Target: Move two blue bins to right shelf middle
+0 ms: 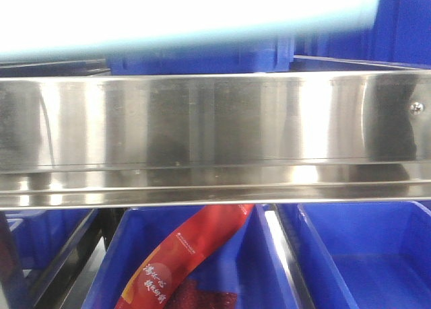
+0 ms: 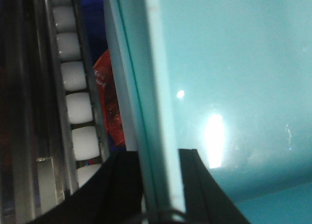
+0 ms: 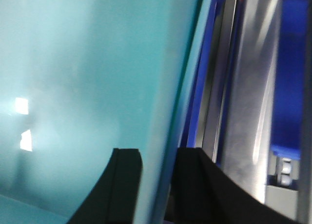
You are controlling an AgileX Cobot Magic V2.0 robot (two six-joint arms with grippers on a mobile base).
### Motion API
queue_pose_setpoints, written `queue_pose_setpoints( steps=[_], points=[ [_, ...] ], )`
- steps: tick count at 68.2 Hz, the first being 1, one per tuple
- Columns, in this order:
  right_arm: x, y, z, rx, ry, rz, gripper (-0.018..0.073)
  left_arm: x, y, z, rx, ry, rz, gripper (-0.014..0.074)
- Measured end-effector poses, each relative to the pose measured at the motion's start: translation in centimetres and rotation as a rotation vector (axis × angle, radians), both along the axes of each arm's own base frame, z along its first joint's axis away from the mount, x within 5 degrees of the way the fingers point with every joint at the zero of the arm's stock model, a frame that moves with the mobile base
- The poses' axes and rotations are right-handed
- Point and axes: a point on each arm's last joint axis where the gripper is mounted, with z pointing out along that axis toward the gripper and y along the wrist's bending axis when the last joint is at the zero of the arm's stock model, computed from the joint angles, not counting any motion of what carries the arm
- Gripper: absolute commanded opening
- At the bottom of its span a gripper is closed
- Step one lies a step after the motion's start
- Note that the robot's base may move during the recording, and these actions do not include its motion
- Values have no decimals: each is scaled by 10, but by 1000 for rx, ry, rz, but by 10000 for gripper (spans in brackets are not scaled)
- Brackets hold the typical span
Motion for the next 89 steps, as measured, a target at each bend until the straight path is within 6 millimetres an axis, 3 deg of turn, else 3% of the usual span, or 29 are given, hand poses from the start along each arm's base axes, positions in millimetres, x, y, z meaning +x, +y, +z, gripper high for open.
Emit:
queue_pose_setpoints(
  steps=[10, 22, 31, 38, 49, 57, 62, 69, 80, 85, 89],
  points=[
    [4, 4, -25, 9, 2, 3, -154, 3, 2, -2, 22, -31, 10, -111],
    [6, 4, -29, 25, -36, -7, -154, 10, 1, -6, 27, -40, 12, -104],
    [8, 4, -30, 22, -54, -9, -118, 18, -2, -16, 38, -7, 9, 8],
    [9, 4, -31, 14, -58, -10, 16, 21, -3, -20, 36, 12, 8, 149],
    [11, 1, -31, -11, -78, -15, 376, 21, -3, -17, 32, -2, 3, 417],
    [12, -1, -31, -24, -88, -16, 578, 21, -3, -15, 29, -13, 4, 552],
    [12, -1, -31, -28, -90, -16, 568, 20, -3, -14, 28, -15, 4, 608],
    [12, -2, -27, -36, -96, -17, 558, 18, -2, -11, 27, -30, 1, 611],
    [5, -8, -2, -34, -181, -21, 552, 1, 2, 11, 8, -118, 0, 608],
    [-2, -14, 14, -32, -239, -26, 505, -12, 6, 24, -3, -173, 1, 593],
    [-9, -18, 25, -28, -277, -29, 417, -23, 10, 36, -5, -224, 3, 561]
  ],
)
